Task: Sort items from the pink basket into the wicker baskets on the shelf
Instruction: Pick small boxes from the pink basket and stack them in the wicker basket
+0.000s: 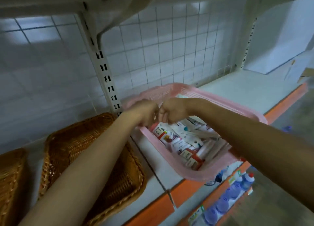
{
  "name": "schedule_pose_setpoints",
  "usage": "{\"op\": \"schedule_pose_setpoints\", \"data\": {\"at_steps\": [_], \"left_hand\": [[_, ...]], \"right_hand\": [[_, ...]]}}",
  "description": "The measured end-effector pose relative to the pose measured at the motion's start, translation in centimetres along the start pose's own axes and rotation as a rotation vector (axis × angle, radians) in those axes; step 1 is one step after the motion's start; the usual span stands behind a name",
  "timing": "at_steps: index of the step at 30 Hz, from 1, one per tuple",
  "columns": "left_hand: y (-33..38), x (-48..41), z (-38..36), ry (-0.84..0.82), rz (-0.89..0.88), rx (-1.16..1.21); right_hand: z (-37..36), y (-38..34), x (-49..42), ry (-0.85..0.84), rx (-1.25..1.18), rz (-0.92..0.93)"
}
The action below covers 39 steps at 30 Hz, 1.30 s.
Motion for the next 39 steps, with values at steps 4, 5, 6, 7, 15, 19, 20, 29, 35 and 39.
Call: {"op": "schedule_pose_setpoints", "data": {"at_steps": [4, 5, 6, 7, 15, 19, 20, 29, 35, 39], "left_hand": [[-0.9, -0.4, -0.3, -0.089, 0.103, -0.008], [-1.0, -0.4, -0.5, -0.150, 0.112, -0.008], [-1.0, -0.5, -0.7, -0.206, 0.119, 0.008], [-0.8, -0.4, -0.8, -0.253, 0.133, 0.040], [-1.2, -1.0, -1.0, 0.008, 0.269, 0.033], [-1.9, -1.0, -0.9, 0.123, 0.349, 0.044], [-2.1, -1.0, -0.8, 0.148, 0.372, 0.049], [-2.8, -1.7, -1.6, 0.062, 0.410, -0.009], [-1.7, -2.0, -2.9, -0.079, 0.387, -0.142], [-1.6, -2.3, -2.9, -0.080, 0.409, -0.184]], "right_hand": [[-0.5, 0.3, -1.2, -0.124, 0.026, 0.056], [-0.6, 0.5, -1.5, -0.140, 0.030, 0.055], [-0.6, 0.7, -1.7, -0.152, 0.025, 0.055], [-0.6, 0.9, -2.1, -0.166, 0.021, 0.056], [-1.2, 1.3, -3.6, -0.159, 0.042, 0.129], [-1.9, 1.2, -4.5, -0.099, 0.129, 0.170], [-2.0, 1.1, -4.6, -0.085, 0.137, 0.184], [-1.6, 0.6, -3.7, -0.088, 0.184, 0.275], [-1.1, 2.4, -3.4, -0.122, 0.147, 0.179], [-0.9, 3.1, -3.6, -0.105, 0.170, 0.146]]}}
Point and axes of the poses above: each hand's wrist, its own x-axis away from the middle knuckle, its own z-axis out of the back of the hand, y = z × x, the point moved 6 cm from there along -x, towards the middle knuckle, and after that the axes turned 3 degrees about x, right-handed, at the moved point
